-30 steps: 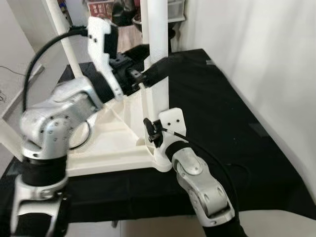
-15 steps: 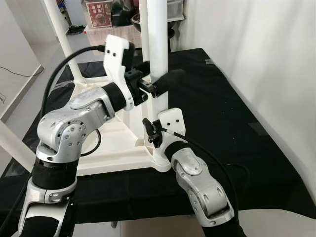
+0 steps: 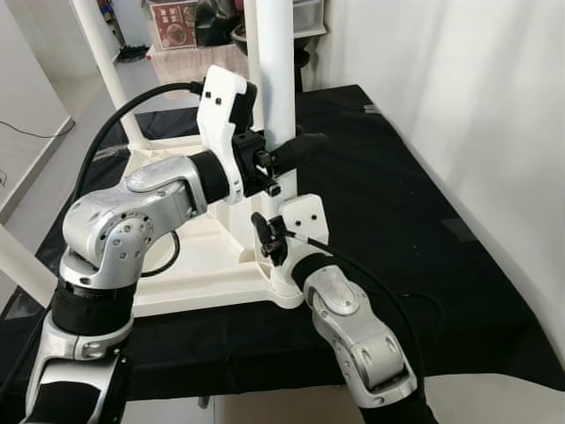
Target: Building children table
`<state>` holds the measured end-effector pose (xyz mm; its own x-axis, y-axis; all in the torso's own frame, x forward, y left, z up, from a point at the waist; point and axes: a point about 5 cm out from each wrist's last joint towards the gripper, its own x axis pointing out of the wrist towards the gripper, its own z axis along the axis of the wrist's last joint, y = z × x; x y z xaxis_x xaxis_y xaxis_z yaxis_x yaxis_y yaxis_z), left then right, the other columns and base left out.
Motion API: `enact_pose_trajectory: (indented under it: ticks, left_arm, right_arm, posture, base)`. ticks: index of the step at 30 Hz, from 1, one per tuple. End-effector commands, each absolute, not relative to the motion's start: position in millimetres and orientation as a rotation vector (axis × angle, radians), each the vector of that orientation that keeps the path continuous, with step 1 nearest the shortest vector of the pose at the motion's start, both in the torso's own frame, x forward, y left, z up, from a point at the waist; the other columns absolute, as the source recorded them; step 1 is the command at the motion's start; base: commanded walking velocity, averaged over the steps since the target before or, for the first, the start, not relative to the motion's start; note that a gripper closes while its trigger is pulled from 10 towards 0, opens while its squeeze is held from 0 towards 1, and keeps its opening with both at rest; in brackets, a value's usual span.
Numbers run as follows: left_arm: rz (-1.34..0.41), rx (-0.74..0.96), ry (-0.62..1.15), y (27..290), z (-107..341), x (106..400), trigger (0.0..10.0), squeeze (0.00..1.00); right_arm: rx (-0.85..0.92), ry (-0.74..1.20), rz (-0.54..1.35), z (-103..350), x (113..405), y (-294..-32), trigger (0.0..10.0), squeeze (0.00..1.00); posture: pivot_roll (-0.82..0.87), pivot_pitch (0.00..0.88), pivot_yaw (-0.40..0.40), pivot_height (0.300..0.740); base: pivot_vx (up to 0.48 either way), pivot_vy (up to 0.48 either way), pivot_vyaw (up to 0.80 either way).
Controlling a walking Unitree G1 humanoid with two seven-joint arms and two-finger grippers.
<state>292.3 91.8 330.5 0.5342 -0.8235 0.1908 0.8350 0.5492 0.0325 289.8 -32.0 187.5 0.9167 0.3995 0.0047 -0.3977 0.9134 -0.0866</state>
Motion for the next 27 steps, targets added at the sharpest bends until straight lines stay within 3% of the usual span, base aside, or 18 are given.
enact_pose_trajectory:
  ticks: [1,3,4,10,13,14,15,17,18,19,20,27]
  left_arm:
    - [-1.081,-0.045,-0.177,85.2,330.2,283.8,0.0,0.00]
    - [-1.083,-0.045,-0.175,85.0,329.8,283.5,0.0,0.00]
    - [-1.084,-0.044,-0.173,84.9,329.6,283.4,0.0,0.00]
    - [-1.085,-0.047,-0.174,85.1,330.2,283.2,0.0,0.00]
    - [-1.085,-0.051,-0.182,85.1,331.3,282.9,0.0,0.00]
    - [-1.085,-0.051,-0.182,85.1,331.3,282.9,0.0,0.00]
    - [-1.087,-0.051,-0.186,84.9,332.2,282.3,0.0,0.00]
    - [-1.087,-0.051,-0.186,84.9,332.3,282.1,0.0,0.00]
    - [-1.089,-0.052,-0.188,84.6,332.7,281.8,0.0,0.00]
    - [-1.090,-0.052,-0.188,84.4,332.7,281.6,0.0,0.00]
    - [-1.092,-0.052,-0.188,84.2,332.6,281.2,0.0,0.00]
    - [-1.101,-0.055,-0.186,82.8,331.8,280.1,0.0,0.00]
  right_arm:
    - [-0.115,0.180,0.391,146.0,289.9,-37.7,10.0,0.00]
    - [-0.115,0.178,0.389,146.2,290.3,-38.2,10.0,0.00]
    - [-0.095,0.157,0.410,150.0,290.7,-37.9,10.0,1.00]
    - [-0.063,0.054,0.518,168.4,298.1,-40.6,10.0,1.00]
    - [-0.147,-0.048,0.801,190.9,313.4,-60.4,10.0,1.00]
    - [-0.147,-0.048,0.801,190.9,313.4,-60.4,10.0,1.00]
    - [-0.239,-0.065,0.951,198.9,319.5,-75.4,10.0,1.00]
    - [-0.260,-0.065,0.983,200.3,320.5,-78.8,10.0,1.00]
    - [-0.294,-0.066,1.017,201.6,322.0,-82.9,10.0,0.90]
    - [-0.310,-0.054,1.049,204.0,325.5,-87.9,10.0,0.28]
    - [-0.319,-0.051,1.084,207.8,328.4,-91.9,10.0,0.00]
    - [-0.274,-0.063,1.246,229.0,341.7,-94.9,10.0,0.00]
  posture:
    - [-0.03,0.102,0.081,0.740]
    - [-0.03,0.102,0.081,0.740]
    - [-0.03,0.102,0.081,0.740]
    - [-0.03,0.104,0.081,0.740]
    - [-0.03,0.105,0.076,0.740]
    - [-0.03,0.105,0.076,0.740]
    - [-0.03,0.106,0.077,0.740]
    - [-0.03,0.106,0.077,0.740]
    - [-0.03,0.105,0.076,0.740]
    - [-0.02,0.107,0.077,0.740]
    - [-0.02,0.106,0.077,0.740]
    - [-0.02,0.110,0.079,0.740]
  base:
    - [0.000,0.000,0.00]
    - [0.000,0.000,0.00]
    - [0.000,0.000,0.00]
    - [0.000,0.000,0.00]
    - [0.000,0.000,0.00]
    - [0.000,0.000,0.00]
    - [0.000,0.000,0.00]
    - [0.000,0.000,0.00]
    - [0.000,0.000,0.00]
    - [0.000,0.000,0.00]
    - [0.000,0.000,0.00]
    - [0.000,0.000,0.00]
